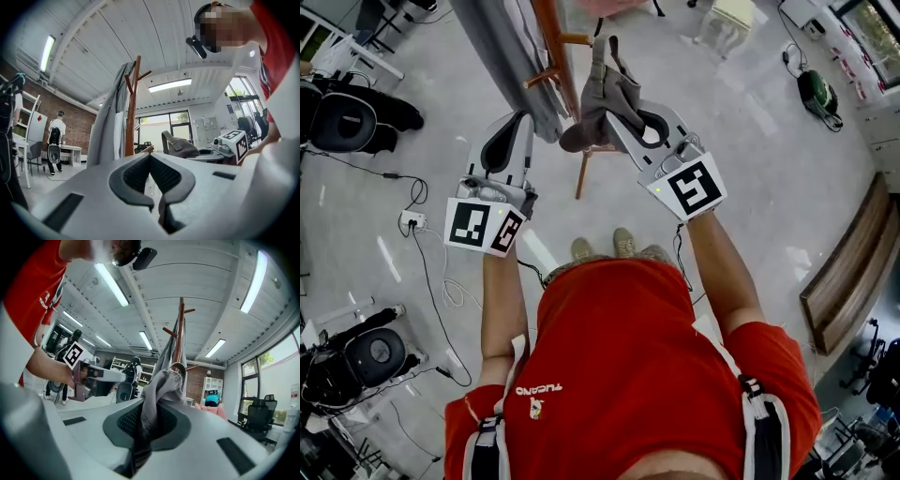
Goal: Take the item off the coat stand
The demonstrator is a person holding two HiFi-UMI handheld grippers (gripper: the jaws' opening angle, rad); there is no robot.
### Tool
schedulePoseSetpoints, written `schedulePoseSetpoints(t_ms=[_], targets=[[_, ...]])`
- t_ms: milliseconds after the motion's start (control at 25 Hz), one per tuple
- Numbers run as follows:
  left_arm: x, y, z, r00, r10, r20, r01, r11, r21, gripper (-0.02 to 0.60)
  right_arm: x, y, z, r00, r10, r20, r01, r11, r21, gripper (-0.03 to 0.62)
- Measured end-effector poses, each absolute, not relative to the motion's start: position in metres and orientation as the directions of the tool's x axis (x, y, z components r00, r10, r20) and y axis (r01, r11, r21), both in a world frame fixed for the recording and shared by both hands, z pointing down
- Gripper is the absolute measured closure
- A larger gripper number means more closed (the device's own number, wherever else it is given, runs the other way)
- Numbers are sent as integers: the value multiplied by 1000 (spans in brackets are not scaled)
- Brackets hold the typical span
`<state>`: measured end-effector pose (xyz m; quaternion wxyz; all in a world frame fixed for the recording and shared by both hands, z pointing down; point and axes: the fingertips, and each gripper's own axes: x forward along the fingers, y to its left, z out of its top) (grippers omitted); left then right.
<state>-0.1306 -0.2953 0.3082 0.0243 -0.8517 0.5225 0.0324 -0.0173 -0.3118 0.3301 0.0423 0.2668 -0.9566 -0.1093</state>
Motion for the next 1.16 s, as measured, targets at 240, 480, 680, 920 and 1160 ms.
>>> schedulePoseSetpoints(t_ms=[240, 480, 680, 920, 1160], targets=[[-126, -288, 293, 468, -877, -114, -883, -470, -9, 572, 1, -273, 331, -861, -508, 25, -494, 848, 191, 559], [-122, -290, 289, 484, -867, -119, -874, -487, -13, 572, 8, -259, 343, -851, -521, 64, -506, 847, 166, 560], [-122, -292, 292, 486, -867, -114, -873, -488, -12, 572, 12, -257, 346, -850, -522, 74, -506, 848, 159, 560], [-122, -293, 293, 477, -872, -111, -878, -478, -15, 572, 16, -259, 350, -850, -521, 78, -506, 849, 155, 560], [-124, -296, 291, 472, -875, -110, -881, -473, -17, 572, 12, -263, 350, -853, -515, 87, -501, 853, 144, 560]])
